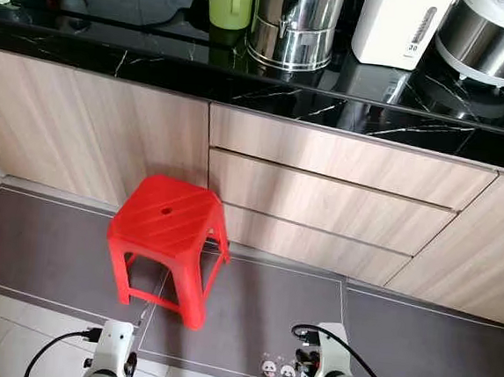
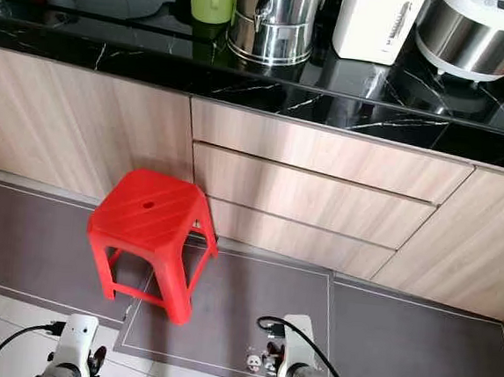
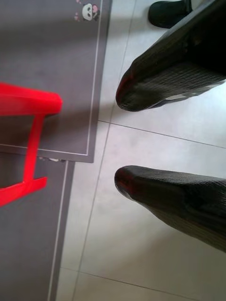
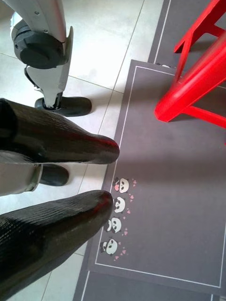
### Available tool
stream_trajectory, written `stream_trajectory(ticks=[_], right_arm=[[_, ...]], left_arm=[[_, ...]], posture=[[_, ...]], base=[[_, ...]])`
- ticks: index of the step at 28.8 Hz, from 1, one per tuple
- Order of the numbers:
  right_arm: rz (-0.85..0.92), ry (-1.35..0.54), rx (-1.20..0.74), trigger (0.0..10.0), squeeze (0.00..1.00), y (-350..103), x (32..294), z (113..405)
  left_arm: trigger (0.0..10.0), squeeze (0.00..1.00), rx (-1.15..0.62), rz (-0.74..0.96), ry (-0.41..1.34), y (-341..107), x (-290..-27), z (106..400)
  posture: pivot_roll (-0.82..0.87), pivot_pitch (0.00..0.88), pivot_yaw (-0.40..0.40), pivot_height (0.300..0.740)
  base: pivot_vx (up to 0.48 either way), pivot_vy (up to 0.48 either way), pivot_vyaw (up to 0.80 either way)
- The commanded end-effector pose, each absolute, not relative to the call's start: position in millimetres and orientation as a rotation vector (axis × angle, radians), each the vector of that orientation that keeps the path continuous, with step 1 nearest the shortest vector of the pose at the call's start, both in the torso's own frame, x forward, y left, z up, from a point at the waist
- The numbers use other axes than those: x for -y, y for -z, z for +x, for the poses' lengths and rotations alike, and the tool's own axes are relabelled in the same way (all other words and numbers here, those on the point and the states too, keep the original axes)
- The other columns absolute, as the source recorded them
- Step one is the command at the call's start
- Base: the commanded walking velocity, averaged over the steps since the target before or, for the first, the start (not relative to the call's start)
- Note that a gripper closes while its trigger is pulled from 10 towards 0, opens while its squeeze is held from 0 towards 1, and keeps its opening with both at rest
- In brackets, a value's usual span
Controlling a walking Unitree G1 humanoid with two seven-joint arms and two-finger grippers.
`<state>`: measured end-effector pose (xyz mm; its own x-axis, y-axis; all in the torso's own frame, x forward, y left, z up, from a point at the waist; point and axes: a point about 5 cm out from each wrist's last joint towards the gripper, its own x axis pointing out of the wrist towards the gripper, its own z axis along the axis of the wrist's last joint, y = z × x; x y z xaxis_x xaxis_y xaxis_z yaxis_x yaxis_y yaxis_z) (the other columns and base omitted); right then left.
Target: Kitchen organization
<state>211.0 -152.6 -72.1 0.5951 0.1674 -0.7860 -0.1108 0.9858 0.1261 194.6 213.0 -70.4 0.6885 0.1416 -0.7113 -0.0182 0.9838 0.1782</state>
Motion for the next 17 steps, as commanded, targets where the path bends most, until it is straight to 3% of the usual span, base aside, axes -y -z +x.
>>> stream_trajectory(ticks=[1,17], right_arm=[[0.074,-0.151,-0.923,10.0,0.0,72.3,154.9,210.5],[0.063,-0.175,-0.912,10.0,0.0,69.4,159.0,214.5]], left_arm=[[10.0,0.0,-0.841,0.167,-0.077,74.4,-212.6,188.2],[10.0,0.0,-0.813,0.148,-0.107,74.3,-208.7,188.1]], posture=[[0.04,0.02,-0.038,0.74],[0.03,0.022,-0.065,0.74]], base=[[0.0,0.0,0.0],[0.0,0.0,0.0]])
